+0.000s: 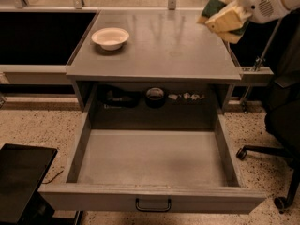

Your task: Place sponge into top drawer

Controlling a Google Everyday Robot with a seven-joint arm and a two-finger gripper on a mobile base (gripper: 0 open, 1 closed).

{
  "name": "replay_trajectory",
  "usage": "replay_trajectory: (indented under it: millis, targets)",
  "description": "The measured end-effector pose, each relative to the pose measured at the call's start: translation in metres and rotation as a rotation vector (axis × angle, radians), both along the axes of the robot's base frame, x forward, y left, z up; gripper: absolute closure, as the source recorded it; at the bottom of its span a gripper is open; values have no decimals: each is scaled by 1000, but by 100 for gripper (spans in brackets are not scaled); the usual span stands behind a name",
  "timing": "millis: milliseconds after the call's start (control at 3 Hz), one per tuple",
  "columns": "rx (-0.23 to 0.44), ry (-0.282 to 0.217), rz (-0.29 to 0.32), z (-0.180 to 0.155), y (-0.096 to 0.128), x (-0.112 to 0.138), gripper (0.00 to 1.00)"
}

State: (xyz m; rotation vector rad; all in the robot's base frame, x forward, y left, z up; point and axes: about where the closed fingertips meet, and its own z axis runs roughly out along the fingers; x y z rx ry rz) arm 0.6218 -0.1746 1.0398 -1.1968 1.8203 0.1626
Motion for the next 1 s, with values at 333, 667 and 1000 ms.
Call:
replay_trajectory:
  millis: [333, 667, 1000]
  targets:
    - [45, 27, 29, -26, 15, -43, 100]
    - [90, 70, 4, -71, 12, -76, 100]
    - [142, 100, -48, -111, 1, -92, 100]
